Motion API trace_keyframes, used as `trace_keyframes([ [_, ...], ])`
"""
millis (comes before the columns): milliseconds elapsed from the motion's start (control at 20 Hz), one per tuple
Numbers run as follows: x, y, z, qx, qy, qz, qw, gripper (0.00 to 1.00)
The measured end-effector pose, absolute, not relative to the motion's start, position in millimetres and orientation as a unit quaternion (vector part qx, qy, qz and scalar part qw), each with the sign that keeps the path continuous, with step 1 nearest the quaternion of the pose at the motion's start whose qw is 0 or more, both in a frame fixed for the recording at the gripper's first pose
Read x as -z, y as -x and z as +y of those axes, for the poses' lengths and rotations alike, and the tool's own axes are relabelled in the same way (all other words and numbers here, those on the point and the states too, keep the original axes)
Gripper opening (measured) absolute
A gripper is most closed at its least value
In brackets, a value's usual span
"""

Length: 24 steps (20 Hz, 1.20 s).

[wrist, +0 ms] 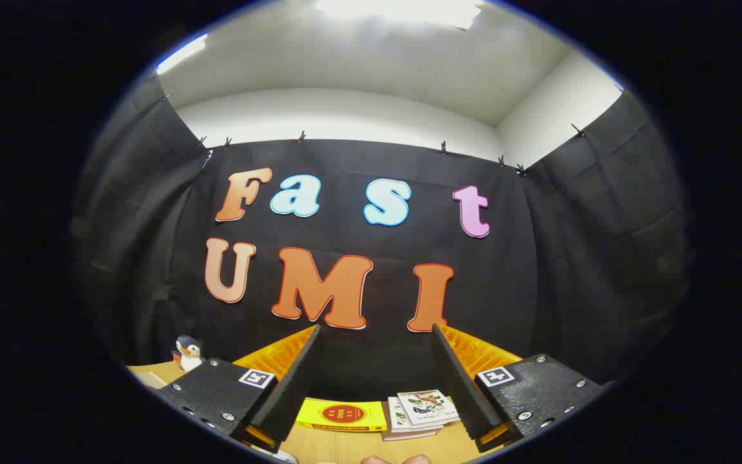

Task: Open the storage box then place both shoes into the box .Put the left shoe in first, then the right shoe, with the right side of both shoes facing outward in a uniform manner.

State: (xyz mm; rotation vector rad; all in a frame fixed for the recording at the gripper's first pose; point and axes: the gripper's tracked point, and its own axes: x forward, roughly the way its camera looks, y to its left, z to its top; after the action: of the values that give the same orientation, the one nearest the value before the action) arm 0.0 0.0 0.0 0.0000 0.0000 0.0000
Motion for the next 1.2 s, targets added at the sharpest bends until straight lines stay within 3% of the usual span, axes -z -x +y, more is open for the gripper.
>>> trace_keyframes([
  [850,-14.9,1.6,38.5,-0.07,-0.022,0.001,0.997,0.98],
  [1200,33.6,25.9,92.1,-0.172,-0.116,0.101,0.973,0.99],
])
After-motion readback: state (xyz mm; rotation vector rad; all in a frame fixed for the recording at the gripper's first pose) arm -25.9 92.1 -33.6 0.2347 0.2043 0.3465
